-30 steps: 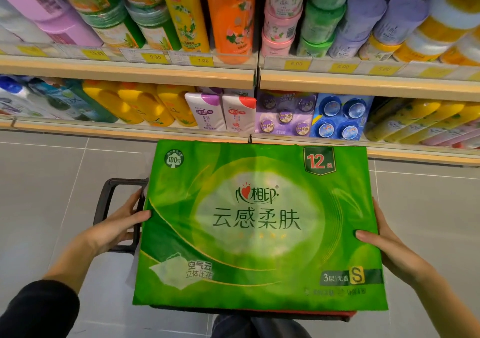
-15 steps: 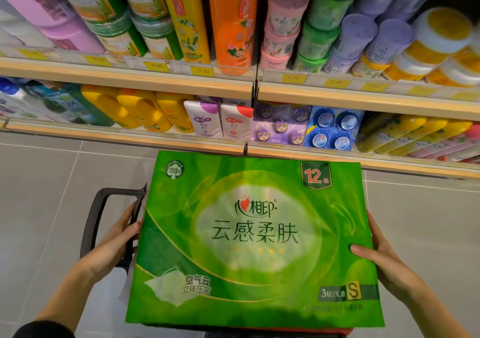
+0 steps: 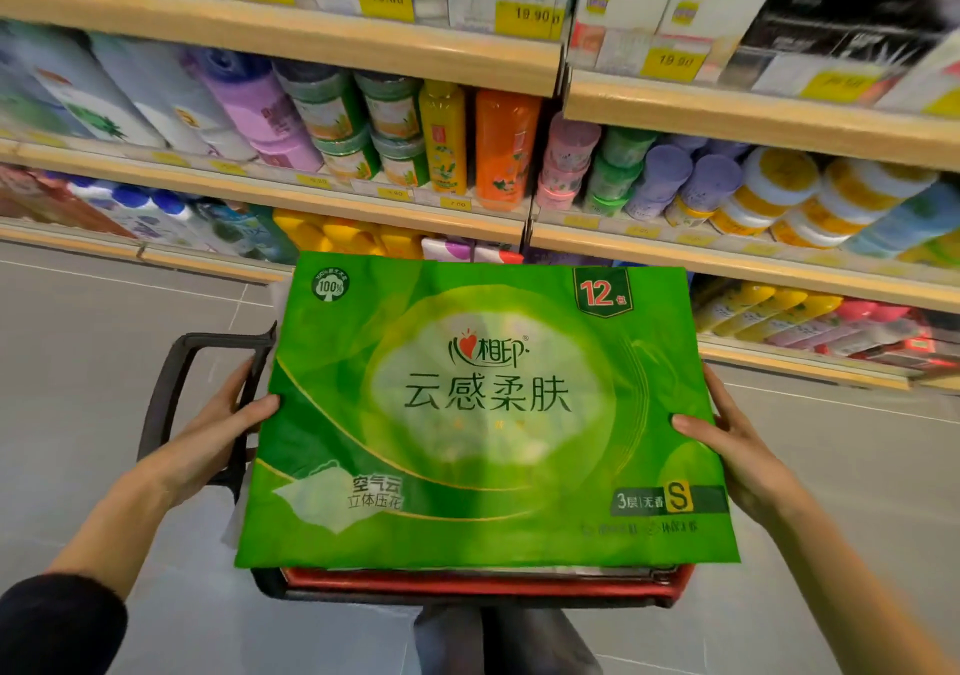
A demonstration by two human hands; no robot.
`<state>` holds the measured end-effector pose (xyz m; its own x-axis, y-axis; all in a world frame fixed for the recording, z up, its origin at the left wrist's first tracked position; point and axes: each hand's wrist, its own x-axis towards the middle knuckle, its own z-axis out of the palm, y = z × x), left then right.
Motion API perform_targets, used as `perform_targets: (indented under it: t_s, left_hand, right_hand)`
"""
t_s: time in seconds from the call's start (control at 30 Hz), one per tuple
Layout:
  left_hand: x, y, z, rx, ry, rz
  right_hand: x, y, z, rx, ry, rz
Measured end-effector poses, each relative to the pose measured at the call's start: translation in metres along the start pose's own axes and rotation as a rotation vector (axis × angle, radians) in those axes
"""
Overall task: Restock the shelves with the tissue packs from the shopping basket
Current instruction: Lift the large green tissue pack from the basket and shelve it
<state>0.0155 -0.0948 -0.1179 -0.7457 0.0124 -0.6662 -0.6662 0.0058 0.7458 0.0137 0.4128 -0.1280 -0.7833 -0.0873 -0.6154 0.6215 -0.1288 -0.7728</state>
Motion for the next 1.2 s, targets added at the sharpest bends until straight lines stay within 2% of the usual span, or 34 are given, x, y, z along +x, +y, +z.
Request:
perform_targets:
  t_s: [0.33,0.6,0.77,0.9,1.03,1.2]
  left_hand:
    - [-0.167,0.111,-0.042,-0.099,0.151,0.183]
    - [-0.296,0.146,-0.076,-0.232,0.323,0.399]
    - [-0.350,0.139,-0.132,-0.248,0.450,0.451]
    - [-0.375,0.124,-0.192,-0.323,0.568,0.504]
    - [-0.404,0.107,-0.261,-0.369,0.644,0.461]
    - [-0.445,0.095,-0.325,-0.445,0.862,0.414]
  right_hand:
    - [-0.094,-0.176,0.083,-0.017,-0.135,-0.203]
    - [-0.151,-0.277,0.180,-0.123,-0.346,-0.347]
    - [-0.161,-0.293,0.261,-0.206,-0.431,-0.387]
    - [-0.158,-0.286,0.339,-0.229,-0.522,-0.352]
    - [-0.155,-0.271,0.424,-0.256,-0.578,-0.328]
    - [-0.166,-0.255,0.528,-0.255,-0.659,-0.334]
